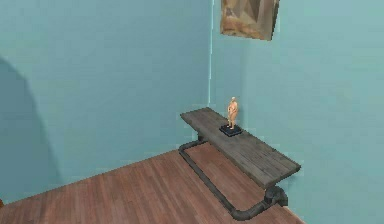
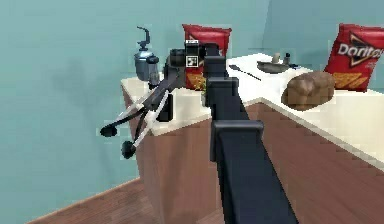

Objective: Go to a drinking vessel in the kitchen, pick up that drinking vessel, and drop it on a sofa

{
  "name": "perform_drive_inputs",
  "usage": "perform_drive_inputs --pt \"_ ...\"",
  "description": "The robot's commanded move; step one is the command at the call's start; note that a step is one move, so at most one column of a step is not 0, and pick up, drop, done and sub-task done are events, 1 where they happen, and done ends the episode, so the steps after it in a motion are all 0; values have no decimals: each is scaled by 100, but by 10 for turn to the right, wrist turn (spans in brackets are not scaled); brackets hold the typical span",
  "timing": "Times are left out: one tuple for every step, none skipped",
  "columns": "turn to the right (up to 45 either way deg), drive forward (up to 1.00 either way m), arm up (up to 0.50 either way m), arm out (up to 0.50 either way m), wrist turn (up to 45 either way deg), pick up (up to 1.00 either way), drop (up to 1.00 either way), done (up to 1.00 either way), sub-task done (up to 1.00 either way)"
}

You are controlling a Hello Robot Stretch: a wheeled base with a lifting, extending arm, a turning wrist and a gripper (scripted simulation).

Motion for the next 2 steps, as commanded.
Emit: perform_drive_inputs --pt "0 0 0 0 450 0 0 0 0" --pt "0 0 0 0 450 0 0 0 0"
